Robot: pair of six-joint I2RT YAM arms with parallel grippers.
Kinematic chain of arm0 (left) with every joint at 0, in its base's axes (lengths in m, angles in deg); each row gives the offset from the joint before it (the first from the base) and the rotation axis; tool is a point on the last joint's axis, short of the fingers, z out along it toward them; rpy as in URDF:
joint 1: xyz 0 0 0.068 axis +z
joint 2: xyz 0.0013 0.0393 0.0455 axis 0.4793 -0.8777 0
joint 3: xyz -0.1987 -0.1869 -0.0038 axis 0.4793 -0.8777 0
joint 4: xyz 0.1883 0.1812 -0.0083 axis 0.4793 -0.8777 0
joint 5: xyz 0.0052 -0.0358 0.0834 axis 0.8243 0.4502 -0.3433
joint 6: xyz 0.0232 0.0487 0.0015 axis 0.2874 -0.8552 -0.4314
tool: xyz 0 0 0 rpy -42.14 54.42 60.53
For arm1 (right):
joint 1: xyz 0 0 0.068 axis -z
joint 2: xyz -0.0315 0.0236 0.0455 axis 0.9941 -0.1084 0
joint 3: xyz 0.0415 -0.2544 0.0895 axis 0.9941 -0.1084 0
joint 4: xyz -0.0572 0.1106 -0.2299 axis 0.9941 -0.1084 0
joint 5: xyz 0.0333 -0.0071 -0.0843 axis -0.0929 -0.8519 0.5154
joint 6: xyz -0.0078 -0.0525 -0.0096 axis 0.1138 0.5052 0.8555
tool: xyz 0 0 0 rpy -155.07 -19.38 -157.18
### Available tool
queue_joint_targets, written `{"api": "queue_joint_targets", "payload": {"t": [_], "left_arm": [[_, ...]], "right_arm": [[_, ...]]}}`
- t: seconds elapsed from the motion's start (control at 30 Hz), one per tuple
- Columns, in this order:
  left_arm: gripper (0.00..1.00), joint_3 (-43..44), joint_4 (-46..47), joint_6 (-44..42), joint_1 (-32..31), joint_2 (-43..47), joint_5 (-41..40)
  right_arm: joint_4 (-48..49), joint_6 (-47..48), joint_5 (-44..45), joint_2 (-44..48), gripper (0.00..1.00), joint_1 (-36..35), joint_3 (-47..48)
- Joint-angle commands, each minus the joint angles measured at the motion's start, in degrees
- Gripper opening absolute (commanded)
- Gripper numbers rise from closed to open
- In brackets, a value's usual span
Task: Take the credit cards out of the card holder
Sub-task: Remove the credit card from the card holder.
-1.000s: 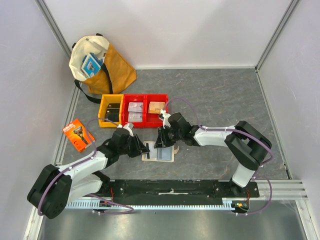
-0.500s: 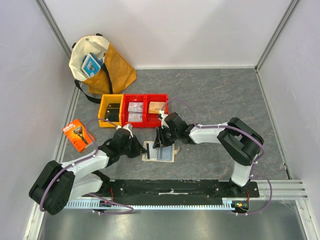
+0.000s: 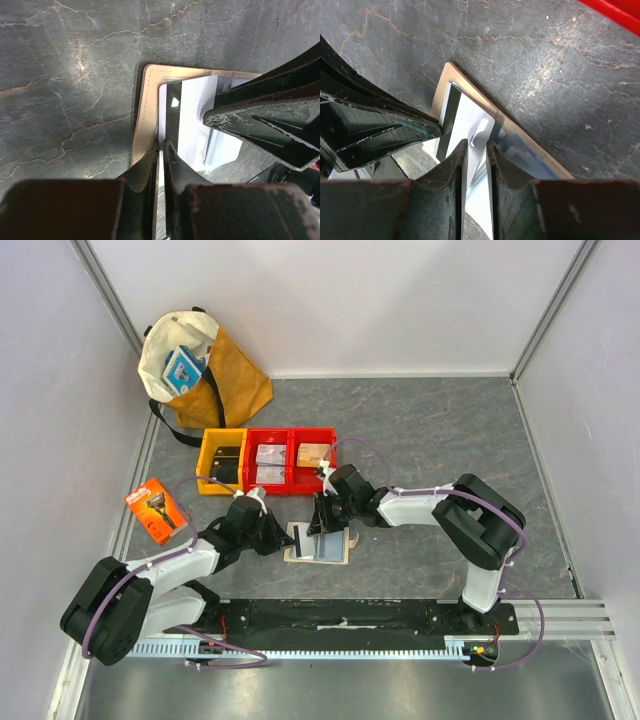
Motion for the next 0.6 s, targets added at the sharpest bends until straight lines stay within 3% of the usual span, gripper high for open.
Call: {"api": "queue_joint_targets", "payload": {"t": [0.0, 0.2, 0.33, 0.57], "left_arm": [[0.11, -1.1, -2.0, -0.4, 0.0, -2.0, -1.6], [0.11, -1.0, -2.1, -0.4, -0.1, -1.6, -1.6], [0.12, -1.4, -2.0, 0.5, 0.0, 1.1, -1.9], [0.29, -0.2, -6.9, 1.3, -0.1, 11.5, -4.5]], "right_arm": [[3.1, -0.9, -3.4, -0.2, 0.26, -0.3, -0.4], [7.1, -2.5, -6.7, 0.0, 0.14, -0.3, -1.5], [7.9, -1.6, -7.0, 1.3, 0.0, -0.3, -2.1], [8.3, 1.9, -5.9, 6.2, 0.0, -0.3, -3.4]]}}
